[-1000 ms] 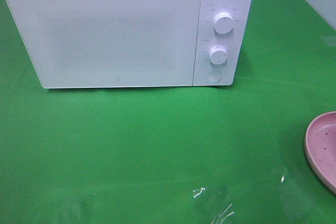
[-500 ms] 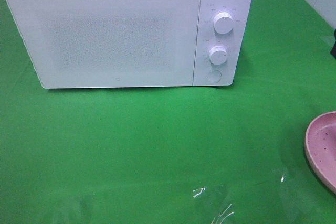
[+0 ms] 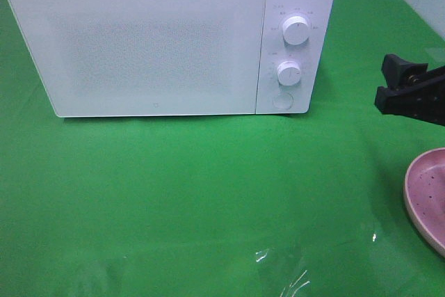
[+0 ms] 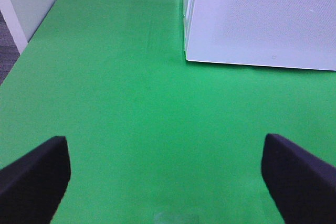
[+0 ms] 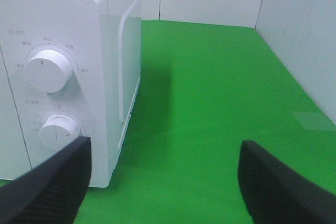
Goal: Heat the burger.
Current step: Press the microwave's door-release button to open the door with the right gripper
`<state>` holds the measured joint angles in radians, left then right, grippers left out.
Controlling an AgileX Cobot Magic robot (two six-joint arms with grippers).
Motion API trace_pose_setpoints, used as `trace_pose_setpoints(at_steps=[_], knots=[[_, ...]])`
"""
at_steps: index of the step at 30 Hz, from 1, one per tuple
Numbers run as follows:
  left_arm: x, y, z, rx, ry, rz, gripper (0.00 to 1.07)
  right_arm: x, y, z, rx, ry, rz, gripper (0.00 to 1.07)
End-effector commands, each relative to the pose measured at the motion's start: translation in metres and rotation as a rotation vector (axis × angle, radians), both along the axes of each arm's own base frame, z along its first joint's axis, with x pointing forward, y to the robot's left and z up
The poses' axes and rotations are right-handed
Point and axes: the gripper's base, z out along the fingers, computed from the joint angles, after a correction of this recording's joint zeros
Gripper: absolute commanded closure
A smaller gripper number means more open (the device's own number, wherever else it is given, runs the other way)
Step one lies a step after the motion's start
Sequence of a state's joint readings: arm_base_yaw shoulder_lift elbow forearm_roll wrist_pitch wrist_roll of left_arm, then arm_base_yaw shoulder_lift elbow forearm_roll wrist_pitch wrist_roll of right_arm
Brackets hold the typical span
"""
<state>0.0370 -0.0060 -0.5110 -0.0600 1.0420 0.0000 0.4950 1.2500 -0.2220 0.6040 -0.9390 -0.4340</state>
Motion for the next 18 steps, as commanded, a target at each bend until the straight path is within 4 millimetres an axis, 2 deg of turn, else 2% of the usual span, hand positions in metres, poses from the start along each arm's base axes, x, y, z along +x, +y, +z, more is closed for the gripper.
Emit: trace_pose_setpoints(at_steps=[1, 9, 12, 18], knots=[[-0.003, 0.0, 0.0, 0.001, -0.027, -0.003, 0.15, -0.001, 0.003, 0.001, -0.02, -0.015, -0.003, 0.34], [-0.003, 0.0, 0.0, 0.001, -0.027, -0.003, 0.15, -0.009, 0.03, -0.013, -0.011, 0.009, 0.014, 0.34], [-0.003, 0.0, 0.0, 0.001, -0.027, -0.003, 0.15, -0.01, 0.031, -0.015, -0.011, 0.009, 0.006, 0.34], [-0.003, 0.0, 0.0, 0.001, -0.027, -0.003, 0.16, -0.014, 0.053, -0.027, -0.021, 0.051, 0.012, 0.35]])
